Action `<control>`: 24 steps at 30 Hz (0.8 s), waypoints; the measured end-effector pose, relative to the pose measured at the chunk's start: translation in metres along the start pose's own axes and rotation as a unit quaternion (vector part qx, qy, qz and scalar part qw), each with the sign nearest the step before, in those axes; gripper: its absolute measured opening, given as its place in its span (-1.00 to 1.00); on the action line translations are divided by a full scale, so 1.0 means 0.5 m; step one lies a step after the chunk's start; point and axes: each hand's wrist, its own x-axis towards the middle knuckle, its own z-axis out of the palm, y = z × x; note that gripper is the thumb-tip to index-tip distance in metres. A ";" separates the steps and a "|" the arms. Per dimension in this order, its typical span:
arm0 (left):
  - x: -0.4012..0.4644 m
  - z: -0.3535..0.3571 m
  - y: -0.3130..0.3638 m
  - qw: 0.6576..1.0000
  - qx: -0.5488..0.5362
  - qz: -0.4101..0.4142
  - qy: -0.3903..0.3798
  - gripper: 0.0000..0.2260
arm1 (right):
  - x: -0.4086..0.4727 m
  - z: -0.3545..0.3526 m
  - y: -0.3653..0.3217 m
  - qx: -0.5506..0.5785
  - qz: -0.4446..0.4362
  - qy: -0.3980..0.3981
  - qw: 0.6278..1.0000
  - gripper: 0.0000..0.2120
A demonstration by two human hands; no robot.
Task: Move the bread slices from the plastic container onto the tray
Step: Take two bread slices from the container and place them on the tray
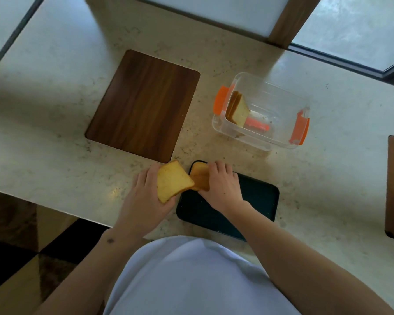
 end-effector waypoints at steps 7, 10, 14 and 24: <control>-0.009 0.012 0.004 0.997 -0.011 0.066 -0.048 -0.26 | -0.022 -0.019 0.033 0.202 0.112 -0.010 0.973 -0.29; -0.021 0.026 0.019 0.988 -0.034 0.108 -0.105 -0.30 | -0.087 -0.025 0.064 0.455 0.213 -0.061 0.862 -0.58; -0.024 0.058 0.052 0.973 -0.079 0.142 -0.161 -0.33 | -0.172 -0.016 0.107 0.627 0.259 -0.205 0.705 -0.73; -0.025 0.105 0.048 0.945 -0.222 -0.005 -0.241 -0.40 | -0.216 0.024 0.101 0.656 0.307 -0.146 0.674 -0.81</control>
